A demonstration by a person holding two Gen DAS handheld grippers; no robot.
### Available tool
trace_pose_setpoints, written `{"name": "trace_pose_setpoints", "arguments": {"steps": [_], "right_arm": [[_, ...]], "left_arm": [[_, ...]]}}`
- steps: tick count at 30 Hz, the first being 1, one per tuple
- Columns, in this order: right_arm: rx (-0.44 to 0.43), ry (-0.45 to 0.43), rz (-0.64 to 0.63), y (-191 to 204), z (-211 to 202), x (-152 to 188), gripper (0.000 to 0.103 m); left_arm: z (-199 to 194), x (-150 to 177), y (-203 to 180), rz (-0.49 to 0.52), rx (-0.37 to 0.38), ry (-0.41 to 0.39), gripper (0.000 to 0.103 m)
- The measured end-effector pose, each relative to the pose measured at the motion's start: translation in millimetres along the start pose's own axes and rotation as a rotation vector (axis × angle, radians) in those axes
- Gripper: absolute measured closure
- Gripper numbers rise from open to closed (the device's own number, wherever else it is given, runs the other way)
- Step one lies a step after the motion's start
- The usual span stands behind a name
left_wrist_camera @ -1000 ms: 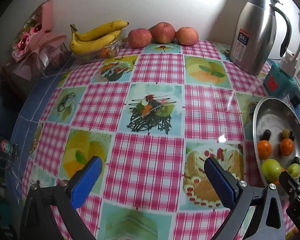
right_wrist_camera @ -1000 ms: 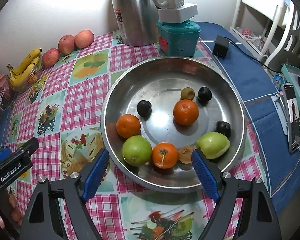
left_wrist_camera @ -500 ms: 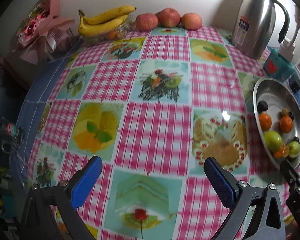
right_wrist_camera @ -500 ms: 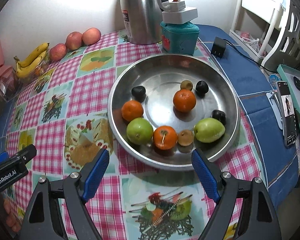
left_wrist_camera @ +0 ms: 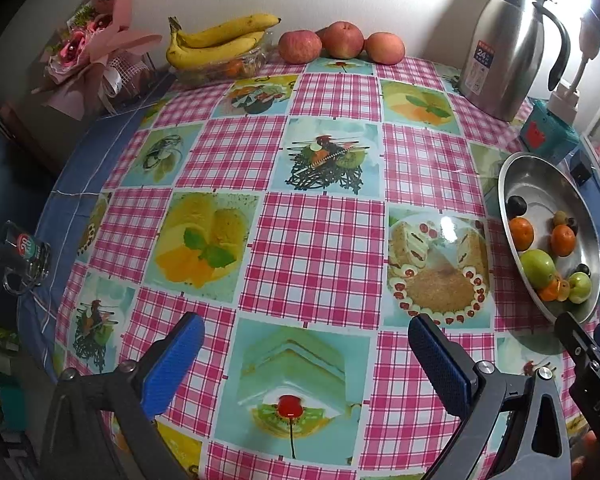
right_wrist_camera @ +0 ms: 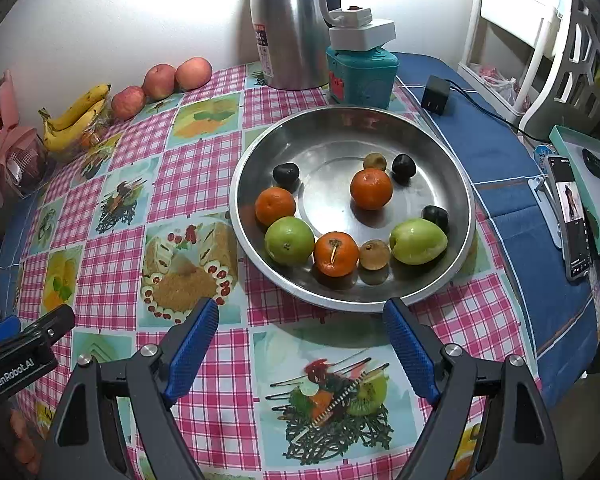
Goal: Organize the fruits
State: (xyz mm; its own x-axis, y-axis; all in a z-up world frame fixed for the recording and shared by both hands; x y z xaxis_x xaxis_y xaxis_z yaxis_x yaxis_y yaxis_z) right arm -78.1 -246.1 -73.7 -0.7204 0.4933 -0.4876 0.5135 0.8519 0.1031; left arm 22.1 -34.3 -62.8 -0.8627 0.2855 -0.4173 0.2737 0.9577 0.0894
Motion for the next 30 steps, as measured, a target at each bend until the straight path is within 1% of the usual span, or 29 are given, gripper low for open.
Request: {"name": "trace_pose_setpoints", "arguments": {"steps": [30], "right_arm": [[-0.004, 0.007, -0.011, 5.0, 2.7, -0.2, 0.018]], "left_arm": [[0.3, -2.8, 3.3, -0.004, 0.001, 0.006, 0.000]]}}
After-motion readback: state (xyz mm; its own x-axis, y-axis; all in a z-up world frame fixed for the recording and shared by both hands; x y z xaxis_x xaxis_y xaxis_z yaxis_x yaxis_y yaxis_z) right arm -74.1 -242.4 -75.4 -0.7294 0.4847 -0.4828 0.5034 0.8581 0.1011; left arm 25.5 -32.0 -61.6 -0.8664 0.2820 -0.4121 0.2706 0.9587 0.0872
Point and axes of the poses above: each gripper's, at about its wrist camera, not at the fingertips, and z roughly the way its jaws point, y to its left, x to its underside, the point moved 10 cm from there along z, roughly the way its jaws point, and after that the axes turned 3 degrees about -y, right-handed, at the moved point
